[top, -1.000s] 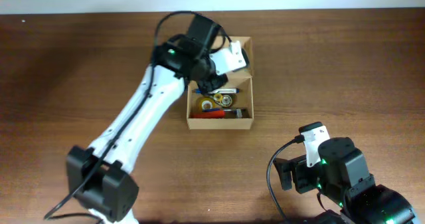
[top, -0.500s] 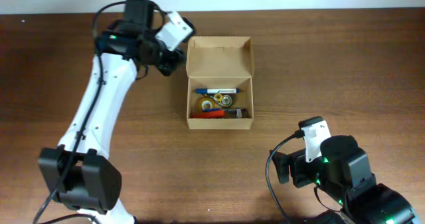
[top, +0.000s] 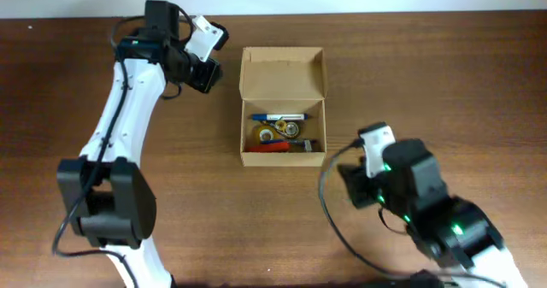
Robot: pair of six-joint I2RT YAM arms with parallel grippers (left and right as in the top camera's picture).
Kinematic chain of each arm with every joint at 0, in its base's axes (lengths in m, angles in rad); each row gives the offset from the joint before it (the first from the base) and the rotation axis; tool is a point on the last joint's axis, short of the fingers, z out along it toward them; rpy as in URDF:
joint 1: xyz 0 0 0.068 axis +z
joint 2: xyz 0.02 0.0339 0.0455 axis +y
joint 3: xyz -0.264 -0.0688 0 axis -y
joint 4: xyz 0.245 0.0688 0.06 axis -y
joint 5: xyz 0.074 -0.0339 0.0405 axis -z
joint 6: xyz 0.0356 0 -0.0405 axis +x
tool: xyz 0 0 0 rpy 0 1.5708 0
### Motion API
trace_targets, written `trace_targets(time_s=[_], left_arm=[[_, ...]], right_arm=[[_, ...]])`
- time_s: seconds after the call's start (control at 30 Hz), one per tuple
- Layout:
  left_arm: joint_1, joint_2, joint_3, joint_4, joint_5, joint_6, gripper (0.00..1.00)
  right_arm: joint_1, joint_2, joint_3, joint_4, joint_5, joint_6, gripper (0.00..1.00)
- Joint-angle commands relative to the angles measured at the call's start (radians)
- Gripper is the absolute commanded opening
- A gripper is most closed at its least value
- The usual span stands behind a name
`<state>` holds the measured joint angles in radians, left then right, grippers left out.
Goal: Pack container
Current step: 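Move both grippers to the box lid flaps on either side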
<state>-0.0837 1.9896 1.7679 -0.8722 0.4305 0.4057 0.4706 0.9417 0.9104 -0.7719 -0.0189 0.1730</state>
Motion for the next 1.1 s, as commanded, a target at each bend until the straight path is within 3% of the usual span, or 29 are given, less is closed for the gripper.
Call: trace_targets(time_s=[0.0,0.03,0.27,0.5,0.7,1.07], left_arm=[[0.005,0.025,0.0,0.023,0.026,-0.078,0.02],[0.007,0.029,0.0,0.037,0.026,-0.111,0.02],[0.023,0.051,0.0,0.115,0.014,-0.279,0.02],[0.023,0.095,0.0,0.204,0.015,-0.41,0.02],[0.023,0.172,0.0,0.29,0.021,-0.534,0.02],[0.019,0.322,0.0,0.389,0.178,-0.673,0.02]], right_arm=[[0.005,0.084,-0.003,0.066,0.084,0.0,0.13],[0.005,0.119,-0.003,0.111,0.084,0.0,0.05],[-0.096,0.296,-0.002,0.373,0.06,0.098,0.03],[-0.357,0.453,0.018,0.561,-0.262,0.098,0.03],[-0.499,0.659,0.12,0.604,-0.534,0.121,0.03],[-0.509,1.035,0.352,0.648,-0.762,0.204,0.04]])
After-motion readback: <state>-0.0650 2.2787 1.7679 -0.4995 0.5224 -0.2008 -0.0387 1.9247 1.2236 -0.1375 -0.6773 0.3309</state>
